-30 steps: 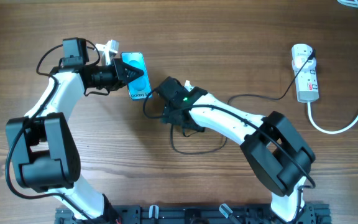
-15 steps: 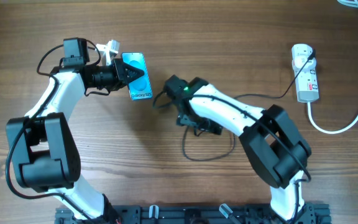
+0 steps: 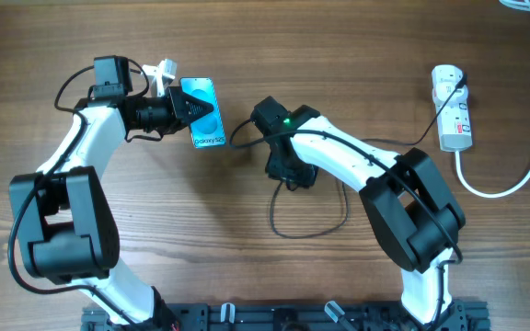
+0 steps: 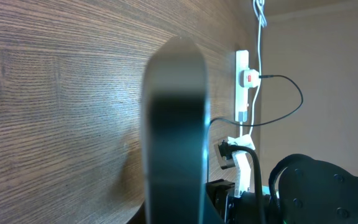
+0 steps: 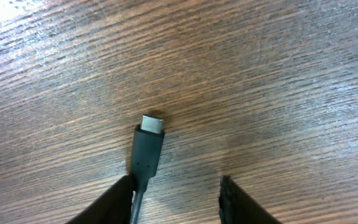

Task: Plug charger to phone and switch on socket
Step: 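Lower the right gripper and grasp the USB-C plug, then lift the plug with the right gripper toward the phone's bottom port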

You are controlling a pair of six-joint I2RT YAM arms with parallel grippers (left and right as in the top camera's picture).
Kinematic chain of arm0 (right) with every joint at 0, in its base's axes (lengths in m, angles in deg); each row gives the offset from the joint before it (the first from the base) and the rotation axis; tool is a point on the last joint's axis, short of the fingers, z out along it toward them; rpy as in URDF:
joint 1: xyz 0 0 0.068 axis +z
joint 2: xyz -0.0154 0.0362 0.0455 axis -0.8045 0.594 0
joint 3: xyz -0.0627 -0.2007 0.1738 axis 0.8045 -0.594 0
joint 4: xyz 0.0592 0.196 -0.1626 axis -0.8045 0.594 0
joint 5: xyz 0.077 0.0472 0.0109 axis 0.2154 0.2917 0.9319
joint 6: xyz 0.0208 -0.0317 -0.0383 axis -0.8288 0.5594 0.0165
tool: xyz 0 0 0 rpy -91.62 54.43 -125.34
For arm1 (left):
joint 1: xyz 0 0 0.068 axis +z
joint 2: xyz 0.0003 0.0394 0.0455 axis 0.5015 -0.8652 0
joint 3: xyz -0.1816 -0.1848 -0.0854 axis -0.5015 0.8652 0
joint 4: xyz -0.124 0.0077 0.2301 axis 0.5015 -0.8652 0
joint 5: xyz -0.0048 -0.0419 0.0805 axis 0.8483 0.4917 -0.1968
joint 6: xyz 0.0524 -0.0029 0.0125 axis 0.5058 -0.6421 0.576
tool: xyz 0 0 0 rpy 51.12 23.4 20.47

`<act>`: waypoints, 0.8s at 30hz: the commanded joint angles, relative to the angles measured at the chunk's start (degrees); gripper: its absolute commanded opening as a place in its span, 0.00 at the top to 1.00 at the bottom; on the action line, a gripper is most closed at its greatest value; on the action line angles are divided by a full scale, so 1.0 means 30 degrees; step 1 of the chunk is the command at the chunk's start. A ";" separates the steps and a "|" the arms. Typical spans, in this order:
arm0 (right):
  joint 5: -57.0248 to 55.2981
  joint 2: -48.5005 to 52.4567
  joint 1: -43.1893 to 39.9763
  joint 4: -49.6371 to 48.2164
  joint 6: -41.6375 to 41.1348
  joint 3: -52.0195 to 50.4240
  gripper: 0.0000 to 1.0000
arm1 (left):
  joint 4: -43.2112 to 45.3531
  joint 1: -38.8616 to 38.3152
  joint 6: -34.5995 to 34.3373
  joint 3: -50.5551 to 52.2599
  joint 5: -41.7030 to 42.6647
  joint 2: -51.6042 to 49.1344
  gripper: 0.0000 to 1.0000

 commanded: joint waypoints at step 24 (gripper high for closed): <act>-0.0576 0.0466 0.0277 -0.1093 -0.0845 -0.1268 0.96 | 0.0036 -0.0036 -0.0044 -0.0015 0.0605 -0.0022 0.96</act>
